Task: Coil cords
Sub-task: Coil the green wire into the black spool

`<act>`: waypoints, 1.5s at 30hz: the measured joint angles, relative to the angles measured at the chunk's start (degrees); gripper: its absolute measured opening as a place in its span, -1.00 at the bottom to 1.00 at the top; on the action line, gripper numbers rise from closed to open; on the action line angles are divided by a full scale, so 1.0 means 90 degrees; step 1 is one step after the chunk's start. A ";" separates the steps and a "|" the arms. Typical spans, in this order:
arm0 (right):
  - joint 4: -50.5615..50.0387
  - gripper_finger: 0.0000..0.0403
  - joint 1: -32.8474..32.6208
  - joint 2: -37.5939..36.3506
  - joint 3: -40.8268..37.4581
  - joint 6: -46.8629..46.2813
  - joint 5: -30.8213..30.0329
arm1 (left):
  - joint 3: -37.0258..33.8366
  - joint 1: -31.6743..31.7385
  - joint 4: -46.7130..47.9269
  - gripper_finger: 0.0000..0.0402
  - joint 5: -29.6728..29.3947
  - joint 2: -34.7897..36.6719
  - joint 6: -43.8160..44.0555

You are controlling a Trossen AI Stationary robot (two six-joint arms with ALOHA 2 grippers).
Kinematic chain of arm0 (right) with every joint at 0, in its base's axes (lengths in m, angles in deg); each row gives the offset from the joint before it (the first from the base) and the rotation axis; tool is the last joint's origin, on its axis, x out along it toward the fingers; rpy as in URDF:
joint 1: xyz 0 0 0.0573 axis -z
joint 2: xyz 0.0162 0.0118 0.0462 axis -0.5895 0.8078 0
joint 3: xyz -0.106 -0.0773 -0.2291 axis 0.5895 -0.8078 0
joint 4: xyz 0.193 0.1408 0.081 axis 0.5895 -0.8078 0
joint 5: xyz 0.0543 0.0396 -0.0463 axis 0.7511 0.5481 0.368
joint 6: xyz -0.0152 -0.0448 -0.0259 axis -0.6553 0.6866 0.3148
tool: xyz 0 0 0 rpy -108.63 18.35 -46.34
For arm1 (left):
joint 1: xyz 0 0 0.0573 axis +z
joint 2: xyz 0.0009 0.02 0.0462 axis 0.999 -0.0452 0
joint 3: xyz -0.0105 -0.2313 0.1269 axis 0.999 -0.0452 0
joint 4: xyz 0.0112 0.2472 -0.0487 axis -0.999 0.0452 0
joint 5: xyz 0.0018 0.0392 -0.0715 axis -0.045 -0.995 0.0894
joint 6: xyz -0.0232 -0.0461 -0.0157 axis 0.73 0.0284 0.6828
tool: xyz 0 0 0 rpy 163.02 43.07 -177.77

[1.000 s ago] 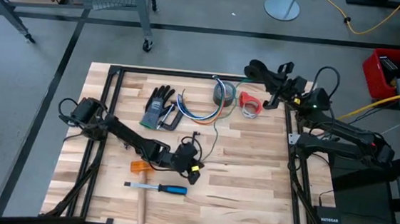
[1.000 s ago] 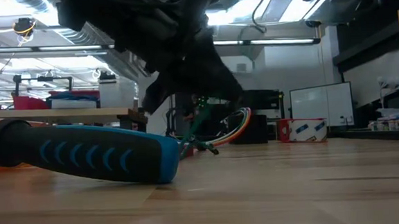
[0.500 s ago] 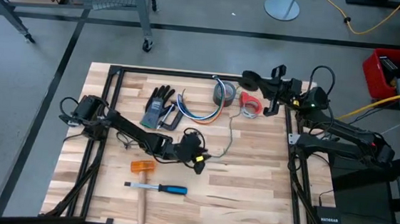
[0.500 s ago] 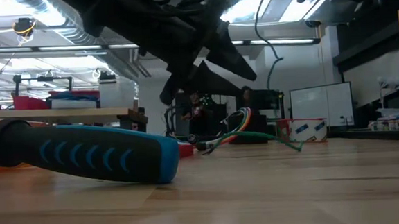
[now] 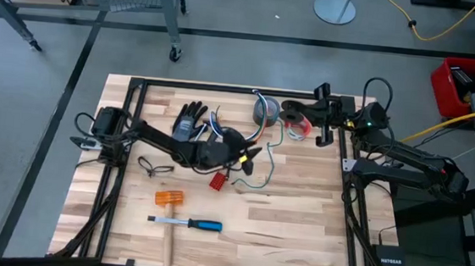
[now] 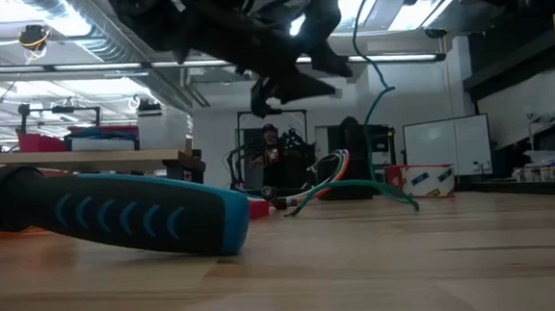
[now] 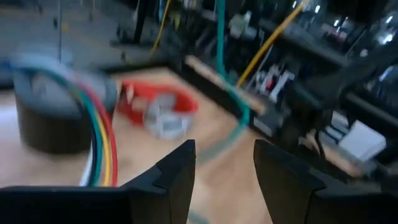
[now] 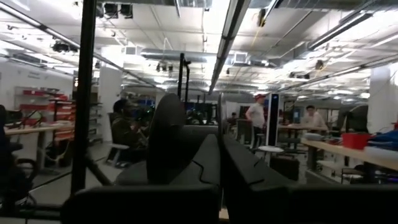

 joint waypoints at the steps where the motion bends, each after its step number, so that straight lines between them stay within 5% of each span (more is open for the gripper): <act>1: -0.0029 -1.00 0.0000 0.0002 0.0000 0.0000 0.0055 | 0.0000 0.0056 -0.0185 -0.23 -0.0003 0.0000 -0.0209; 12: 0.0126 -1.00 -0.0166 0.0220 0.0000 0.0022 0.0090 | 0.0000 0.0477 -0.1136 -0.23 0.0111 -0.0015 -0.1322; 23: 0.1429 -1.00 -0.0712 0.1101 0.0000 0.0261 -0.0462 | 0.0002 0.0442 -0.2094 -0.23 0.0449 -0.0769 -0.1070; 45: 0.1515 -1.00 -0.1171 0.1219 0.0000 0.0293 -0.0408 | 0.0790 0.0682 -0.2739 -0.23 0.0440 -0.1566 -0.1179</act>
